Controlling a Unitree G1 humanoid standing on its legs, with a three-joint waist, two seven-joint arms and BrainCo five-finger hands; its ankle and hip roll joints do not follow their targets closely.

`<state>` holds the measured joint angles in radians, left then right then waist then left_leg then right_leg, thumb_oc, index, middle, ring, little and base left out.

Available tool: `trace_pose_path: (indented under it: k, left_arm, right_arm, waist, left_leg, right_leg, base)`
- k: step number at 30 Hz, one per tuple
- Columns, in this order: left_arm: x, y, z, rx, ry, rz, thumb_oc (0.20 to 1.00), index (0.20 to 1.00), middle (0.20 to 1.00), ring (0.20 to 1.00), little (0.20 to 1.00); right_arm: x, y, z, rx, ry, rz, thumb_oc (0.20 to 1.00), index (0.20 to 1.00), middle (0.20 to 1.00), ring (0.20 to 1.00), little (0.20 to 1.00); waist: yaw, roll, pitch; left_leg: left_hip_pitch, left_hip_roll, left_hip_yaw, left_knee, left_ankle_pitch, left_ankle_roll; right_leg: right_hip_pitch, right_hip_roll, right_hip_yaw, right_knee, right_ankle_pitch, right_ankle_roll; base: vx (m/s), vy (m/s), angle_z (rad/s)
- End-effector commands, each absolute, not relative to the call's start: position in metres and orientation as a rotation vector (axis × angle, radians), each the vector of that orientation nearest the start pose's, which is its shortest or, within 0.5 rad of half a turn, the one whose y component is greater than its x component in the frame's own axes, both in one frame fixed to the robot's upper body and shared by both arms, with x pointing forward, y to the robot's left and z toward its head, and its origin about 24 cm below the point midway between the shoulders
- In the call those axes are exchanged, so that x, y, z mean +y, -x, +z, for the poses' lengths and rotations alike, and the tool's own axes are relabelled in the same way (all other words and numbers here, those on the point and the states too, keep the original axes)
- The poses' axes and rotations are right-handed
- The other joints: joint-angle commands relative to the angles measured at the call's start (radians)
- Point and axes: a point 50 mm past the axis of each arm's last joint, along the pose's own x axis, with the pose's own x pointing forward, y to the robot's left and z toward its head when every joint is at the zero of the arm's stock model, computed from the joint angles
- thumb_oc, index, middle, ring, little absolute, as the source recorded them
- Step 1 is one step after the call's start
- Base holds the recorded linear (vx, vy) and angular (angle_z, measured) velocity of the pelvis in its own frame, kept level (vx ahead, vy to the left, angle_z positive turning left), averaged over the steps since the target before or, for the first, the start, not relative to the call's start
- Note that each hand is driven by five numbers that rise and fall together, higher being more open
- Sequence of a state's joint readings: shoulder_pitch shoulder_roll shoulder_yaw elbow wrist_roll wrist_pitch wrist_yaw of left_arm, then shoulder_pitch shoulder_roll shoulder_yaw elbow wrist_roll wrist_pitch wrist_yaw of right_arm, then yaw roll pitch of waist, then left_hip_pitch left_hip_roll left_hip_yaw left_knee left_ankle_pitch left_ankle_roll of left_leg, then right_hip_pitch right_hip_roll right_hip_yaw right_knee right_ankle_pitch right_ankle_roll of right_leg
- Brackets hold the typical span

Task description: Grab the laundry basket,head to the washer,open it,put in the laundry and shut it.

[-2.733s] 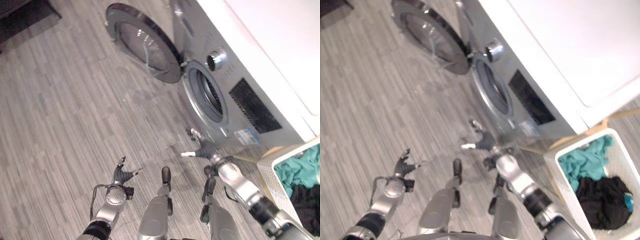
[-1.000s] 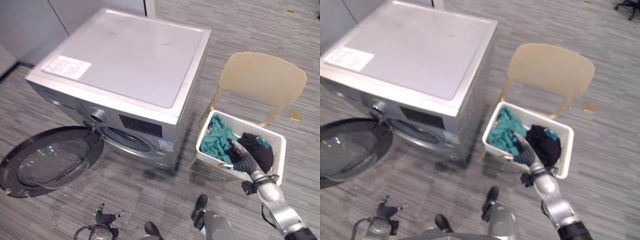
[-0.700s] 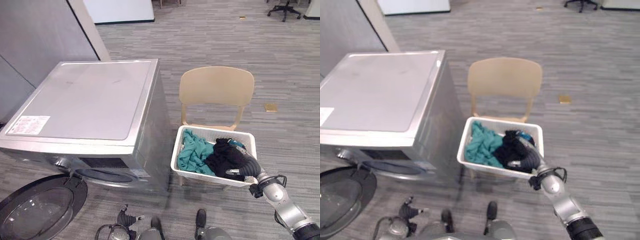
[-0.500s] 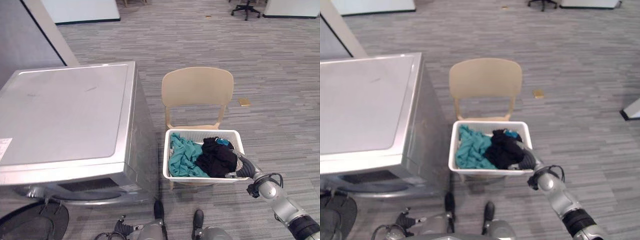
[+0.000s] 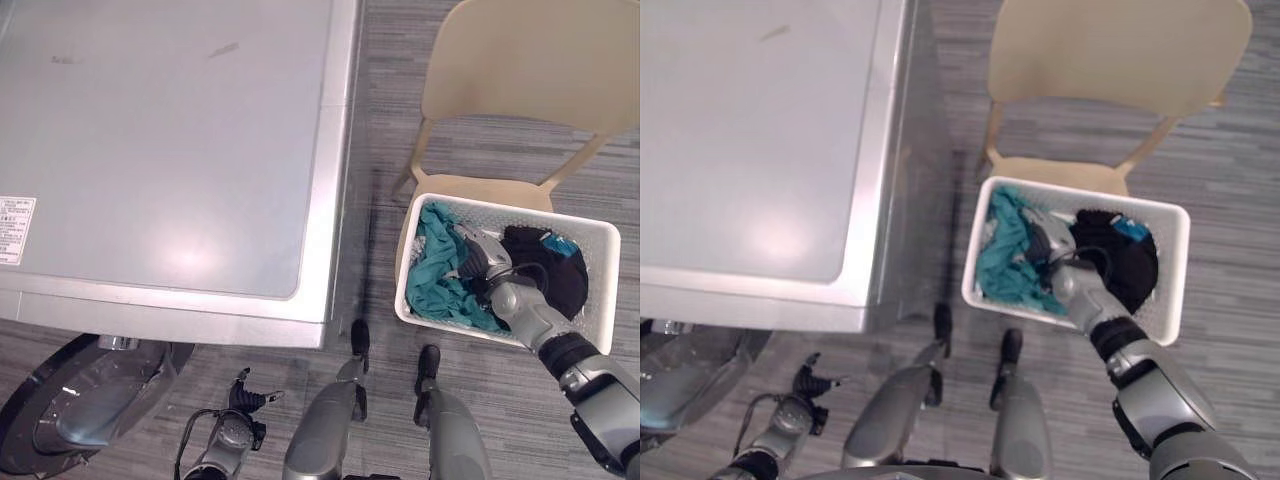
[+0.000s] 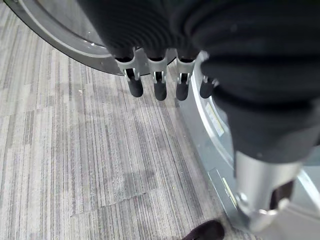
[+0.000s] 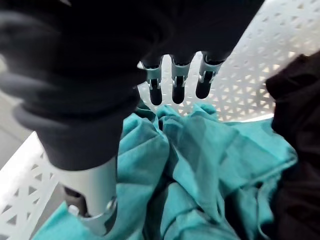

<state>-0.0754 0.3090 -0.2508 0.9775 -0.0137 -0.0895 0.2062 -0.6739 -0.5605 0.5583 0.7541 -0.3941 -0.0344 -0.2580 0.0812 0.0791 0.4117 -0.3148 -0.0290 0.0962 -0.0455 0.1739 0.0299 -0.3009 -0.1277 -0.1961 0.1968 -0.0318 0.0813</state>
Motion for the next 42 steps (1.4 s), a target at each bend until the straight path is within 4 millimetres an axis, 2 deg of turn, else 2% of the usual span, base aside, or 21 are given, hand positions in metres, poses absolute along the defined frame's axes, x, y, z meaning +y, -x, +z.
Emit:
trace_pose_path:
  k: [1,7,8,9,10,11,13,15,16,17,18,22,24,28,31,33,36,39,40,41,42]
  left_arm:
    - [0.238,-0.196,-0.105,0.697,-0.448,0.138,1.000,1.000,1.000,1.000,1.000]
    - [0.237,-0.209,-0.099,0.677,-0.470,0.116,1.000,1.000,1.000,1.000,1.000]
    - [0.237,-0.211,-0.099,0.679,-0.477,0.104,1.000,1.000,1.000,1.000,1.000]
    - [0.237,-0.211,-0.099,0.679,-0.477,0.104,1.000,1.000,1.000,1.000,1.000]
    - [0.237,-0.213,-0.098,0.678,-0.478,0.096,1.000,1.000,1.000,1.000,1.000]
    - [0.235,-0.212,-0.099,0.685,-0.479,0.085,1.000,1.000,1.000,1.000,1.000]
    - [0.235,-0.213,-0.098,0.684,-0.478,0.080,1.000,1.000,1.000,1.000,1.000]
    - [0.233,-0.213,-0.099,0.689,-0.468,0.080,1.000,1.000,1.000,1.000,1.000]
    - [0.233,-0.212,-0.099,0.690,-0.468,0.079,1.000,1.000,1.000,1.000,1.000]
    - [0.233,-0.210,-0.100,0.696,-0.459,0.086,1.000,1.000,1.000,1.000,1.000]
    - [0.232,-0.206,-0.102,0.705,-0.446,0.091,1.000,1.000,1.000,1.000,1.000]
    - [0.231,-0.197,-0.105,0.719,-0.422,0.099,1.000,1.000,1.000,1.000,1.000]
    - [0.238,-0.177,-0.113,0.774,-0.412,0.123,1.000,1.000,1.000,1.000,1.000]
    - [0.239,-0.165,-0.114,0.781,-0.370,0.150,1.000,1.000,1.000,1.000,1.000]
    - [0.238,-0.165,-0.111,0.753,-0.359,0.151,1.000,1.000,1.000,1.000,1.000]
    - [0.238,-0.169,-0.106,0.724,-0.354,0.152,1.000,1.000,1.000,1.000,1.000]
    - [0.239,-0.190,-0.085,0.603,-0.342,0.156,1.000,1.000,1.000,1.000,1.000]
    - [0.239,-0.194,-0.077,0.557,-0.335,0.147,1.000,1.000,1.000,1.000,1.000]
    - [0.237,-0.199,-0.067,0.492,-0.325,0.137,1.000,1.000,1.000,1.000,1.000]
    - [0.237,-0.199,-0.067,0.493,-0.326,0.137,1.000,1.000,1.000,1.000,1.000]
    - [0.235,-0.201,-0.060,0.456,-0.301,0.131,1.000,1.000,1.000,1.000,1.000]
  right_arm:
    - [-0.218,-0.380,0.101,-0.041,1.326,-0.050,1.000,1.000,1.000,1.000,1.000]
    - [-0.218,-0.382,0.079,0.138,1.255,-0.005,1.000,1.000,1.000,1.000,1.000]
    - [-0.214,-0.380,0.070,0.189,1.171,0.032,0.294,0.294,0.294,0.294,0.294]
    - [-0.214,-0.380,0.070,0.189,1.171,0.032,0.200,0.200,0.200,0.200,0.200]
    - [-0.210,-0.378,0.066,0.202,1.125,0.057,0.200,0.200,0.200,0.200,0.200]
    - [-0.206,-0.374,0.061,0.208,1.000,0.065,0.200,0.200,0.200,0.200,0.200]
    - [-0.206,-0.372,0.059,0.204,0.934,0.062,0.200,0.200,0.200,0.200,0.200]
    - [-0.201,-0.363,0.056,0.164,0.749,0.057,0.200,0.200,0.200,0.200,0.200]
    - [-0.201,-0.363,0.056,0.164,0.749,0.057,0.200,0.200,0.200,0.200,0.200]
    - [-0.198,-0.357,0.061,0.103,0.632,0.053,0.200,0.200,0.200,0.200,0.200]
    - [-0.195,-0.348,0.067,0.036,0.595,0.071,0.200,0.200,0.200,0.200,0.200]
    - [-0.194,-0.331,0.082,-0.080,0.517,0.092,0.200,0.200,0.200,0.200,0.200]
    - [-0.189,-0.302,0.101,-0.225,0.415,0.139,0.200,0.200,0.200,0.200,0.200]
    - [-0.182,-0.279,0.112,-0.310,0.335,0.185,0.200,0.200,0.200,0.200,0.200]
    - [-0.176,-0.269,0.112,-0.326,0.275,0.221,0.200,0.200,0.200,0.200,0.200]
    - [-0.169,-0.263,0.109,-0.329,0.210,0.241,0.200,0.200,0.200,0.200,0.200]
    - [-0.161,-0.261,0.113,-0.365,0.161,0.242,0.200,0.200,0.200,0.200,0.200]
    - [-0.160,-0.261,0.116,-0.381,0.180,0.236,0.200,0.200,0.200,0.200,0.200]
    - [-0.158,-0.263,0.122,-0.409,0.196,0.230,0.200,0.200,0.200,0.200,0.200]
    - [-0.158,-0.263,0.122,-0.409,0.195,0.230,0.200,0.200,0.200,0.200,0.200]
    - [-0.153,-0.268,0.123,-0.408,0.154,0.241,0.200,0.200,0.200,0.200,0.200]
  waist:
    - [0.029,-0.018,0.009]
    - [0.056,-0.009,0.023]
    - [0.062,-0.009,0.021]
    - [0.062,-0.009,0.021]
    - [0.063,-0.010,0.017]
    - [0.060,-0.014,0.013]
    - [0.058,-0.017,0.008]
    - [0.044,-0.028,-0.002]
    - [0.044,-0.028,-0.002]
    - [0.031,-0.041,-0.014]
    - [0.017,-0.056,-0.032]
    - [-0.011,-0.081,-0.069]
    - [-0.048,-0.108,-0.142]
    - [-0.070,-0.115,-0.191]
    - [-0.077,-0.115,-0.203]
    - [-0.079,-0.113,-0.199]
    - [-0.077,-0.112,-0.188]
    - [-0.059,-0.114,-0.212]
    - [-0.027,-0.122,-0.228]
    - [-0.029,-0.124,-0.226]
    - [0.009,-0.115,-0.224]
  left_leg:
    - [-0.070,0.062,0.023,0.073,-0.060,-0.095]
    - [-0.095,0.052,-0.006,0.053,-0.036,-0.102]
    - [-0.091,0.050,-0.016,0.044,-0.031,-0.103]
    - [-0.091,0.050,-0.016,0.044,-0.031,-0.104]
    - [-0.085,0.050,-0.021,0.038,-0.030,-0.104]
    - [-0.073,0.050,-0.024,0.028,-0.029,-0.106]
    - [-0.062,0.050,-0.025,0.021,-0.030,-0.108]
    - [-0.030,0.056,-0.018,0.010,-0.037,-0.109]
    - [-0.029,0.056,-0.018,0.009,-0.037,-0.109]
    - [-0.004,0.060,-0.011,0.007,-0.046,-0.108]
    - [0.026,0.063,-0.002,0.008,-0.060,-0.105]
    - [0.081,0.064,0.014,0.013,-0.088,-0.097]
    - [0.173,0.056,0.042,0.024,-0.134,-0.074]
    - [0.252,0.051,0.064,0.021,-0.162,-0.055]
    - [0.286,0.053,0.073,0.010,-0.164,-0.048]
    - [0.296,0.059,0.078,0.006,-0.158,-0.045]
    - [0.258,0.077,0.050,0.036,-0.130,-0.042]
    - [0.223,0.084,0.025,0.045,-0.115,-0.047]
    - [0.161,0.097,0.003,0.049,-0.080,-0.069]
    - [0.163,0.095,0.001,0.050,-0.082,-0.069]
    - [0.093,0.125,-0.014,0.054,-0.003,-0.127]
  right_leg:
    - [-0.067,-0.009,-0.004,-0.021,-0.018,0.017]
    - [-0.086,-0.014,-0.030,-0.013,-0.020,0.015]
    - [-0.081,-0.014,-0.038,-0.011,-0.024,0.015]
    - [-0.080,-0.014,-0.038,-0.011,-0.024,0.015]
    - [-0.075,-0.015,-0.041,-0.013,-0.025,0.015]
    - [-0.062,-0.015,-0.044,-0.017,-0.027,0.015]
    - [-0.053,-0.015,-0.044,-0.020,-0.028,0.016]
    - [-0.026,-0.013,-0.043,-0.031,-0.028,0.020]
    - [-0.025,-0.013,-0.043,-0.031,-0.028,0.020]
    - [-0.002,-0.011,-0.041,-0.039,-0.025,0.022]
    - [0.028,-0.009,-0.040,-0.049,-0.028,0.026]
    - [0.086,-0.003,-0.036,-0.069,-0.027,0.033]
    - [0.169,0.001,-0.018,-0.083,-0.034,0.048]
    - [0.209,0.006,0.009,-0.065,-0.038,0.059]
    - [0.211,0.014,0.028,-0.032,-0.040,0.065]
    - [0.202,0.021,0.048,0.020,-0.045,0.067]
    - [0.217,0.058,0.140,0.179,-0.087,0.058]
    - [0.247,0.070,0.181,0.217,-0.082,0.051]
    - [0.337,0.095,0.218,0.109,-0.160,0.030]
    - [0.343,0.093,0.215,0.104,-0.160,0.030]
    - [0.377,0.114,0.205,-0.008,-0.195,0.002]
  base:
    - [-0.06,-0.043,0.29]
    - [-0.02,-0.055,0.29]
    - [0.01,-0.080,0.24]
    - [0.01,-0.075,0.18]
    - [0.02,-0.044,0.27]
    - [0.02,-0.044,0.27]
    - [0.02,-0.027,0.21]
    - [0.01,-0.015,0.09]
    - [0.03,-0.016,-0.01]
    - [0.07,-0.026,-0.02]
    - [0.10,-0.028,-0.03]
    - [0.09,0.003,-0.11]
    - [0.23,0.091,-0.21]
    - [0.10,0.093,-0.34]
    - [0.01,0.048,-0.29]
    - [-0.12,-0.005,-0.26]
    - [-0.30,-0.121,-0.10]
    - [-0.24,-0.206,0.42]
    - [-0.26,-0.286,0.43]
    - [-0.43,-0.417,0.54]
    - [-0.35,-0.272,0.48]
